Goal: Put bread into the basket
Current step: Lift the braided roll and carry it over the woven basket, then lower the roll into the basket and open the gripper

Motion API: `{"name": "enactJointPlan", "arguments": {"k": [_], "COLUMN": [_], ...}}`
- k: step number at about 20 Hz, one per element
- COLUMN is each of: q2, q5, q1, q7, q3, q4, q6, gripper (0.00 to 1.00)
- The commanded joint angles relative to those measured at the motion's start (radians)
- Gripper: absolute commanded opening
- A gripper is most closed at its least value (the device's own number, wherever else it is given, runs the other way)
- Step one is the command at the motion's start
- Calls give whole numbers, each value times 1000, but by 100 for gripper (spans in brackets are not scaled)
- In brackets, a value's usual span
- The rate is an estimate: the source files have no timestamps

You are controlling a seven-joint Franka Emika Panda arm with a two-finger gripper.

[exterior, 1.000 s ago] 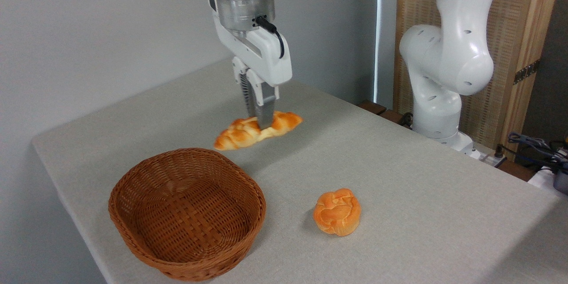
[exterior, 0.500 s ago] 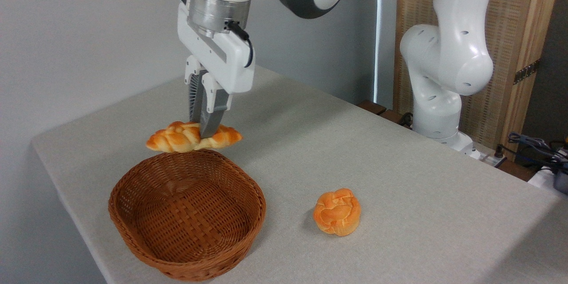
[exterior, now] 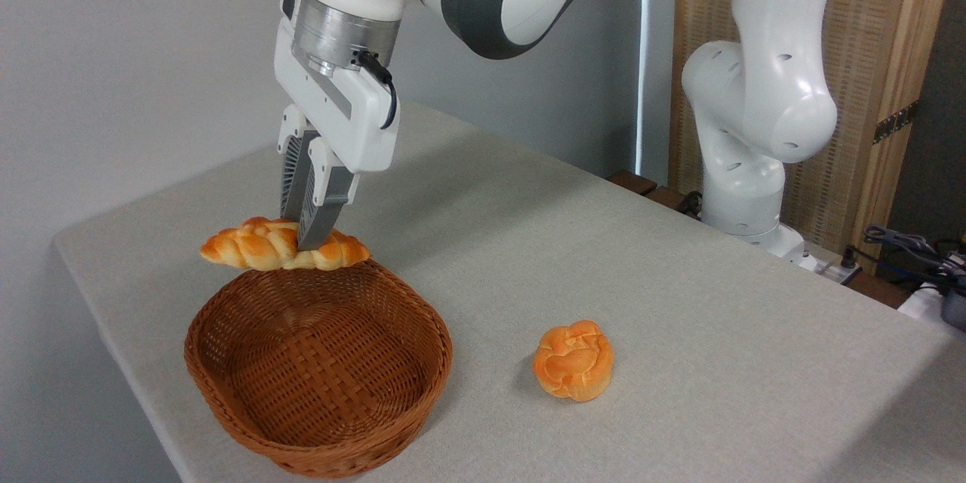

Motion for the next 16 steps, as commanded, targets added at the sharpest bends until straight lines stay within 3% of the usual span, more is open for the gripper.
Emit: {"name": "enactJointPlan", "arguments": {"k": [1, 5, 6, 16], "q2": [6, 11, 9, 9], "q5": [-21, -19, -13, -11], "q1": [-14, -14, -14, -14], "q7": [21, 21, 23, 23], "q3": [16, 16, 16, 16], "q4": [2, 0, -1, -2], "q6": [20, 20, 23, 26], "gripper": [63, 82, 98, 100]}}
